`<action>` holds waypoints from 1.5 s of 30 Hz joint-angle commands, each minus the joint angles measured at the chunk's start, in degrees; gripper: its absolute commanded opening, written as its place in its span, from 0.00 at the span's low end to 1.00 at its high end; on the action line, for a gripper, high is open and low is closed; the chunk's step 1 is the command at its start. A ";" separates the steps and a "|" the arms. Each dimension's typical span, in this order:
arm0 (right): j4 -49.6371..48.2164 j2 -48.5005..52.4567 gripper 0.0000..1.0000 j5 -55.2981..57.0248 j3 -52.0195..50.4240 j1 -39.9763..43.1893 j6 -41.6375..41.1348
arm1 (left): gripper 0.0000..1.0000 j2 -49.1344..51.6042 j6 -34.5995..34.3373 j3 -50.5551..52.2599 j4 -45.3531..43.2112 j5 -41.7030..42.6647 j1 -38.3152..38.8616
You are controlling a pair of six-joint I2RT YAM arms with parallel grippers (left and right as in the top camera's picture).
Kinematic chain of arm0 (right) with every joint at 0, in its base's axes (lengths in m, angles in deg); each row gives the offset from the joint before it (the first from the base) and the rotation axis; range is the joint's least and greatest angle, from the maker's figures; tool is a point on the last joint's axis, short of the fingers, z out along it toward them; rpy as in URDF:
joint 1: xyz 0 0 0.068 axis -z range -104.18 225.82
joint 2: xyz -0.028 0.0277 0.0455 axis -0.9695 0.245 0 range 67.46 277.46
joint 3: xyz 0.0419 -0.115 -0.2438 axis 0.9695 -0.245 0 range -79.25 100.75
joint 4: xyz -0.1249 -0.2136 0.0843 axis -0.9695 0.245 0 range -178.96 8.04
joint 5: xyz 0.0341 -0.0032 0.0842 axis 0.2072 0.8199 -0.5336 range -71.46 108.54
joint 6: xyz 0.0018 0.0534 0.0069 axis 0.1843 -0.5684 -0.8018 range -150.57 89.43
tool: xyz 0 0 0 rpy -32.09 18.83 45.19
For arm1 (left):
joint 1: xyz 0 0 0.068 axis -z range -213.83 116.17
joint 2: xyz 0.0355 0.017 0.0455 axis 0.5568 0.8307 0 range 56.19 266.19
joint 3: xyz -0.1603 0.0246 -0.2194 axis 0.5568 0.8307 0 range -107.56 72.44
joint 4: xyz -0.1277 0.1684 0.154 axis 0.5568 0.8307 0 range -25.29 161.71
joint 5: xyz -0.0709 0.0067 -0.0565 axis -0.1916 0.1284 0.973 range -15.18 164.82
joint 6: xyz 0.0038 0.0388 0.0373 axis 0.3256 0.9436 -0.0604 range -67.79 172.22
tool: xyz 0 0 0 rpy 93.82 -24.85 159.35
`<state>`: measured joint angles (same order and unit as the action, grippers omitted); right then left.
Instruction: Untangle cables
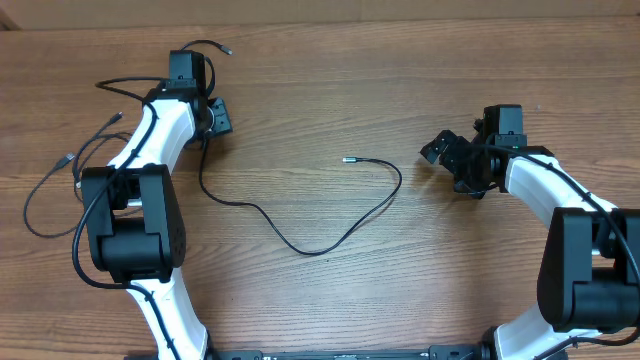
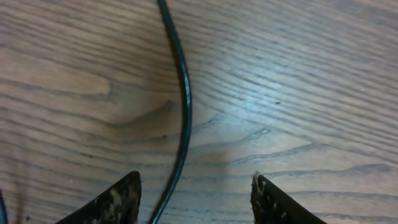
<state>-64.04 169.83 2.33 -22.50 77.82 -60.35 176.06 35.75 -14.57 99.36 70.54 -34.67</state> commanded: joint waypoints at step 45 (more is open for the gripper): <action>0.70 1.62 1.00 2.91 -1.14 0.44 0.28 | 0.36 0.79 6.23 11.87 -0.15 28.20 16.61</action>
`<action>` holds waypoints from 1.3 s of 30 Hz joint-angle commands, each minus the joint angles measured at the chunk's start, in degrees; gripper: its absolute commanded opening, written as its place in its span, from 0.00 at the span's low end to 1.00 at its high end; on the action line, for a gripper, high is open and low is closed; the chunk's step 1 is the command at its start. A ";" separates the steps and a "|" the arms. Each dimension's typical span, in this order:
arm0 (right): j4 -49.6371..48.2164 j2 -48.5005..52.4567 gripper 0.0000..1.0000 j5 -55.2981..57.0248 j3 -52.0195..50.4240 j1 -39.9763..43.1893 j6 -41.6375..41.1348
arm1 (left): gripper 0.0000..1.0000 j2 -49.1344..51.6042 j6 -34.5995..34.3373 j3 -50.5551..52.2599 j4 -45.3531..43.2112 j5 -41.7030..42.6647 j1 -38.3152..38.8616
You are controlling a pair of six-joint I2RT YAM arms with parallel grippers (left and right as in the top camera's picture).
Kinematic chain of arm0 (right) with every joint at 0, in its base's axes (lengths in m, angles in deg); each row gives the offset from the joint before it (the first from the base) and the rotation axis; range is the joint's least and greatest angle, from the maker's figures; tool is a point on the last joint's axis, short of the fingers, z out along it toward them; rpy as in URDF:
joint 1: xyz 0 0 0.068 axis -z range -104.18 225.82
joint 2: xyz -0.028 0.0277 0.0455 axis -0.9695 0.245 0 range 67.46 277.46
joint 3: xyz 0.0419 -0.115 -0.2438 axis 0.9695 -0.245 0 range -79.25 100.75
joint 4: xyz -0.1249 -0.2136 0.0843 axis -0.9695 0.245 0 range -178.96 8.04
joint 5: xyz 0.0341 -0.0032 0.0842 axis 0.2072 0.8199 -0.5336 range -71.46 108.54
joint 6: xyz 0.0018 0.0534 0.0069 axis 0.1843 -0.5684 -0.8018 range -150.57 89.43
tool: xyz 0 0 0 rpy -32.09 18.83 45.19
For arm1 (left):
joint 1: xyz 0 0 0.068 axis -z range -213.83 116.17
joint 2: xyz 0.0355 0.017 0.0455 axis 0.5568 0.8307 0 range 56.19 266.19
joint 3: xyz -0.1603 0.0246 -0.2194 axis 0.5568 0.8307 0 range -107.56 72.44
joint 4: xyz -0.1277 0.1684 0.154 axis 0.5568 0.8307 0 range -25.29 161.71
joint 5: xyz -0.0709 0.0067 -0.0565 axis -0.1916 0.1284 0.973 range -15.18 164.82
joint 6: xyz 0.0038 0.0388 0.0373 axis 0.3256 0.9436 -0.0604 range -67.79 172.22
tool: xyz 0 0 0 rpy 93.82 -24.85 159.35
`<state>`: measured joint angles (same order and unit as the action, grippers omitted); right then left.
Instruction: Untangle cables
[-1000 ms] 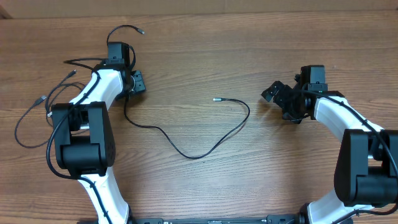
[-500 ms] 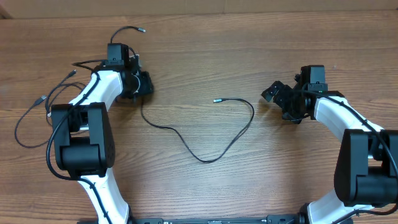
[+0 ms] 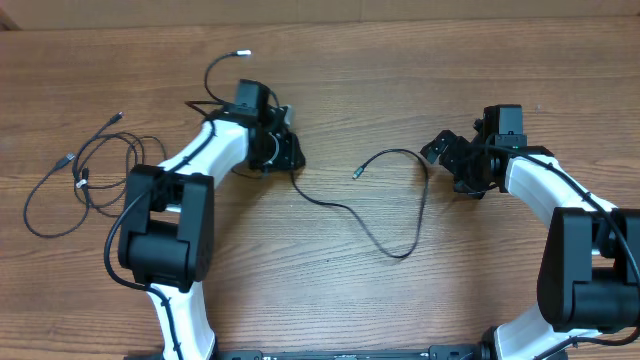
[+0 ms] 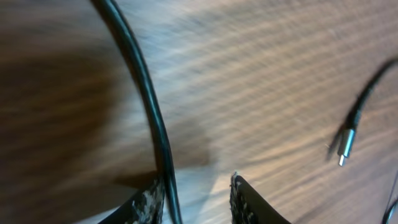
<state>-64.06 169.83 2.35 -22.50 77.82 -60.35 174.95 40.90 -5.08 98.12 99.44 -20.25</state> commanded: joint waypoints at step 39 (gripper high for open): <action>0.72 1.62 1.00 2.89 -1.14 0.44 0.28 | 0.44 1.90 -19.41 2.47 7.85 -22.53 13.99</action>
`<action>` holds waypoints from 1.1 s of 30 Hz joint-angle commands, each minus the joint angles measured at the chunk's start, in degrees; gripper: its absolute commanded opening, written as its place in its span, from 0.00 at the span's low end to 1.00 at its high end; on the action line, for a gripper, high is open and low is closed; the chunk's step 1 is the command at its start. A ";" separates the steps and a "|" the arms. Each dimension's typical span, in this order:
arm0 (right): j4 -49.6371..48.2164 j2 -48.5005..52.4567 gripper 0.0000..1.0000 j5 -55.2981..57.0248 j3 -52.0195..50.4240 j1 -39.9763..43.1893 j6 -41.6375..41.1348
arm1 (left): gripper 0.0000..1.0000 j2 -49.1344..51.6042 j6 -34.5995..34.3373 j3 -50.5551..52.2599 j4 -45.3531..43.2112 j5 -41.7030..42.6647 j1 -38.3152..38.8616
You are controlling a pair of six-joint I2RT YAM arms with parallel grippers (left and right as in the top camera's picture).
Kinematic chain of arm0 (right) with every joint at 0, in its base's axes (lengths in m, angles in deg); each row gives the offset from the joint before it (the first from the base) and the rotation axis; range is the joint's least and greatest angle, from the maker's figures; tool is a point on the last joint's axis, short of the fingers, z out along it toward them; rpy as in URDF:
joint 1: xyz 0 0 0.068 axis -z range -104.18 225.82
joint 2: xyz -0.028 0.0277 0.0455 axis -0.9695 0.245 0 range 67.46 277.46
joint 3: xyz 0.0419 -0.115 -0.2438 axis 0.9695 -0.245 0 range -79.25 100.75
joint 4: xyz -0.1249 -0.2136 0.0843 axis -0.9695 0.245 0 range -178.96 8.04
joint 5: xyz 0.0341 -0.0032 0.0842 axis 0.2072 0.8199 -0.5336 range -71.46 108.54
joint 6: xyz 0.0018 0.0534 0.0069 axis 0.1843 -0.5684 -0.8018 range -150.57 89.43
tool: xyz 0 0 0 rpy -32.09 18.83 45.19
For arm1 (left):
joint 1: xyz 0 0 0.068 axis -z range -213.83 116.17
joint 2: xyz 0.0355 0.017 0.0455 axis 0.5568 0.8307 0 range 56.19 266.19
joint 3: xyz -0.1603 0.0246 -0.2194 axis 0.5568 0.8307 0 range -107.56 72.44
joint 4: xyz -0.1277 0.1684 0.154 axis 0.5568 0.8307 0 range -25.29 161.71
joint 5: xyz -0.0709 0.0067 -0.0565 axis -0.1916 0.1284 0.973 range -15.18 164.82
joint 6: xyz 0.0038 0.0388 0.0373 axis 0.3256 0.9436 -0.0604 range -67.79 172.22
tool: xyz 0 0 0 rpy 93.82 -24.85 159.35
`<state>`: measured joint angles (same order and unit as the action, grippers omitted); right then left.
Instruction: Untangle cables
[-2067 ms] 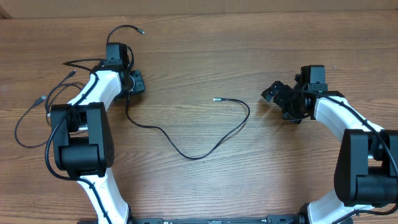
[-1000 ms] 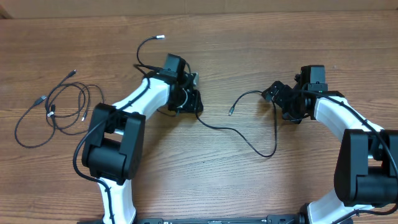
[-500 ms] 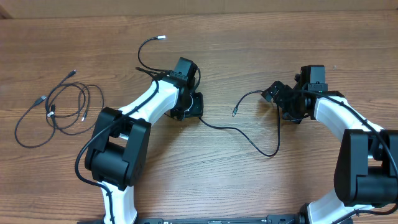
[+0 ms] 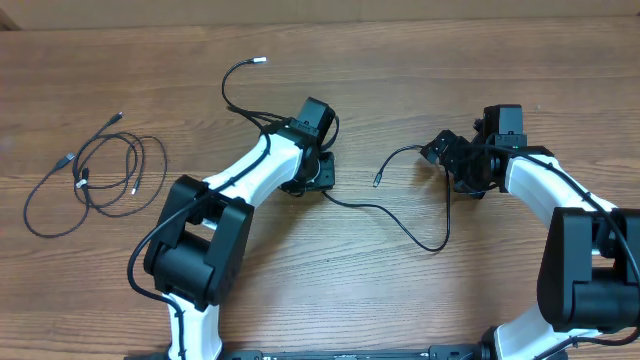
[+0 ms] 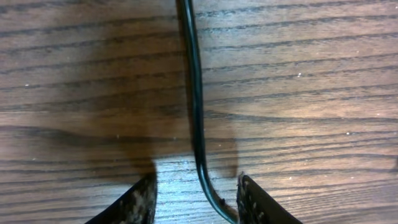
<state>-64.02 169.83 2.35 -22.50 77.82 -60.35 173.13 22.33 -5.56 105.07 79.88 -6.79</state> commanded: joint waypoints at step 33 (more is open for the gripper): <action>0.68 1.62 1.00 2.89 -1.16 0.44 0.28 | 0.28 3.72 -15.72 3.91 8.98 10.60 2.47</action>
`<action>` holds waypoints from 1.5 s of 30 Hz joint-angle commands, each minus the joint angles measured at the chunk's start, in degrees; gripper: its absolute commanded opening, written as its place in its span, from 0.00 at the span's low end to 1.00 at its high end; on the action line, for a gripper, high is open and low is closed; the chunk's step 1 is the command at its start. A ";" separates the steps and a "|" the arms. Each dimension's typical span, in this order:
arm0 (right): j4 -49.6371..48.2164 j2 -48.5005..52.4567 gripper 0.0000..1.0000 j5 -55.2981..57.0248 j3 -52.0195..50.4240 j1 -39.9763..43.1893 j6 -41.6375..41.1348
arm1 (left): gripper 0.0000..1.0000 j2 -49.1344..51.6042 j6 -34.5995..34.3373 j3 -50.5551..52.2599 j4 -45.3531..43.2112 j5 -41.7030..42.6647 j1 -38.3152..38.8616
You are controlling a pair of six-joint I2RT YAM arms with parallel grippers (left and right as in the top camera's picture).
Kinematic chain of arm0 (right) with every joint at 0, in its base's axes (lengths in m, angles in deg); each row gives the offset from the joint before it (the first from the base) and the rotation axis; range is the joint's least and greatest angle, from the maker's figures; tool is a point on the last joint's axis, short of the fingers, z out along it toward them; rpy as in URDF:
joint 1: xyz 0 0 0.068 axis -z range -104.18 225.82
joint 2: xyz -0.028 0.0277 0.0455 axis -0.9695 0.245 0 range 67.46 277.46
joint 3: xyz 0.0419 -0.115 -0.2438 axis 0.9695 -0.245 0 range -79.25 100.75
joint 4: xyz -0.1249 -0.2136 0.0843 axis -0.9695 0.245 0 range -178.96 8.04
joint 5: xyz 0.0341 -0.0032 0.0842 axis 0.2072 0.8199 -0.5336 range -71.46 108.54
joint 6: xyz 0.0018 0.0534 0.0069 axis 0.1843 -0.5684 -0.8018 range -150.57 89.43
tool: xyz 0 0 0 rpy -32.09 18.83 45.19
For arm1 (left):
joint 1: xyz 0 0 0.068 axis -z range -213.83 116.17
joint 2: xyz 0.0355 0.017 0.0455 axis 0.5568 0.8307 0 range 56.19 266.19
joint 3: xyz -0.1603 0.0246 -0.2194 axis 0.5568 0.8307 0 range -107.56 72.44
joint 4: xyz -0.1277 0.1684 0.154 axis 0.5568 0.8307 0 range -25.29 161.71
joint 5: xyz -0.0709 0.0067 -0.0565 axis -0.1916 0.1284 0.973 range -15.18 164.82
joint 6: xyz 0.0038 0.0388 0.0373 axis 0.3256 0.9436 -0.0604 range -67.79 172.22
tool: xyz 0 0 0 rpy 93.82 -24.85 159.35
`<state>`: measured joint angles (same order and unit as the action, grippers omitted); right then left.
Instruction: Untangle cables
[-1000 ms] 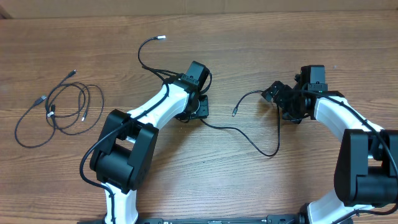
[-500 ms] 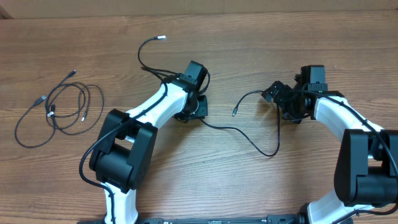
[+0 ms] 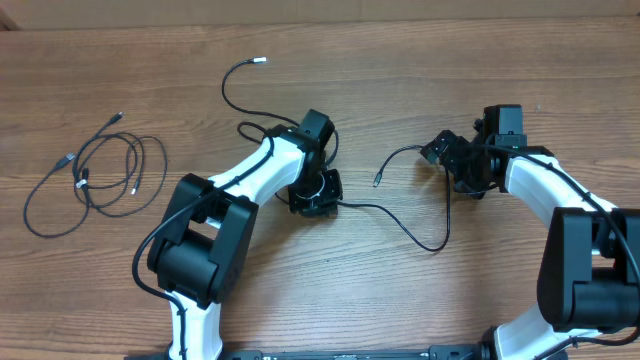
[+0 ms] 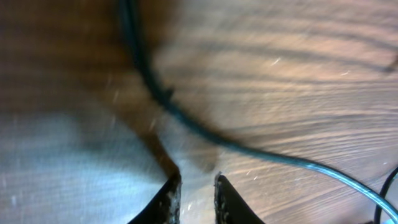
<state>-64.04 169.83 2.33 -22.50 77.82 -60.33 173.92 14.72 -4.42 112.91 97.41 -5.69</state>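
Note:
A long black cable [image 3: 400,222] runs from a silver plug [image 3: 258,62] at the back, under my left arm, then right in a loop up to its other plug [image 3: 378,182]. My left gripper [image 3: 315,195] is low on the table at mid-cable. In the blurred left wrist view the jaws stand close together with a narrow empty gap at the gripper [image 4: 197,177]. There the cable [image 4: 261,152] passes just beyond the tips, not between them. My right gripper [image 3: 440,152] hovers beside the loop's top; its jaws are unclear.
A bundle of several thin black cables [image 3: 100,175] lies coiled at the far left of the wooden table [image 3: 330,300], apart from the long cable. Both white arms reach in from the near edge.
My left gripper has shifted slightly toward me and turned. Its jaws are closer together, and the cable now lies ahead of the tips instead of between them. The right arm has not moved.
My left gripper stood open over the cable at the far left near the bundle. Then it was further right with the cable between narrower jaws, and the cable had come away from the bundle. It now lies mid-table, its loop reaching my still right gripper.

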 commanded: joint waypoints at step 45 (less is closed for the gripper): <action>0.70 1.62 1.00 2.91 -1.16 0.44 0.26 | 0.04 2.03 -10.29 -8.92 11.87 -20.61 4.13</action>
<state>-64.04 169.83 2.37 -22.50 77.82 -60.30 174.64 2.52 -7.99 123.25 82.54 -0.16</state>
